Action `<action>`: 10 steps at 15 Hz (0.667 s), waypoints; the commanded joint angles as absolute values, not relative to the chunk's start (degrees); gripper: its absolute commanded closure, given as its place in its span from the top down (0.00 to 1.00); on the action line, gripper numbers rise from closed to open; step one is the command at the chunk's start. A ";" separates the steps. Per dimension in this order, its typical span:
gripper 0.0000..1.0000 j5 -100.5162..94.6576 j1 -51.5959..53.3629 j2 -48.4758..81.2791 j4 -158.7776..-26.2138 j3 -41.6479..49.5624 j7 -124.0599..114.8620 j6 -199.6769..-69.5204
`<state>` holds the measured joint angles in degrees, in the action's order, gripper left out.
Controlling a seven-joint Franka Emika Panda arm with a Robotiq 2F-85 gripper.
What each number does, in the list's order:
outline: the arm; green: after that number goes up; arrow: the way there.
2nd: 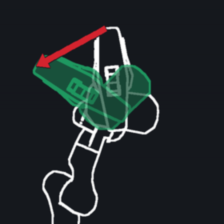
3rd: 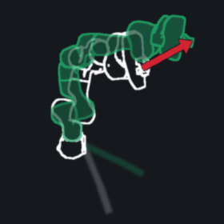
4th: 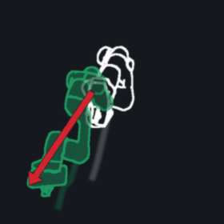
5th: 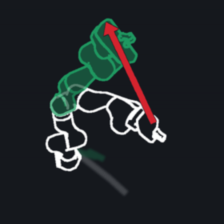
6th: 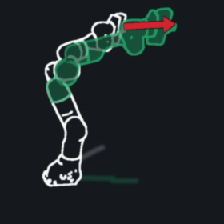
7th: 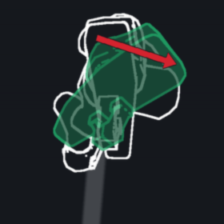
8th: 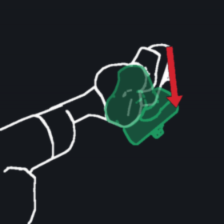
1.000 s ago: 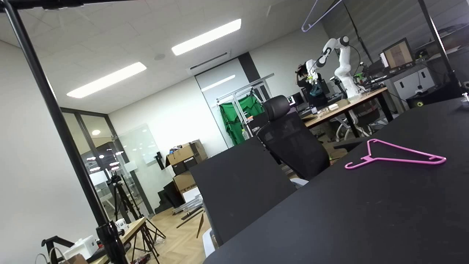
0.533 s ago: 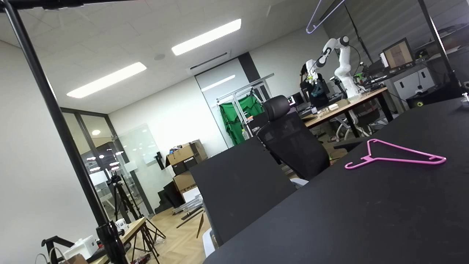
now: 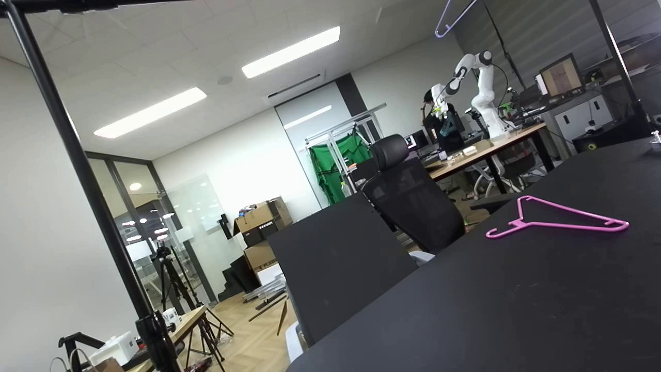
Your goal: Remove the plastic hanger from the metallic object and put it on the table
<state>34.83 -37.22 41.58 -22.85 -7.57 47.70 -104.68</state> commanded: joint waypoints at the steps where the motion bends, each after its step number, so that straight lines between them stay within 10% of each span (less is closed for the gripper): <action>1: 0.02 33.92 -37.83 38.29 -25.24 -7.29 46.99 -101.70; 10: 0.02 32.39 -37.28 36.11 -25.38 -7.55 51.20 -87.29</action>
<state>33.48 -37.58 38.17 -23.32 -7.58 49.93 -90.40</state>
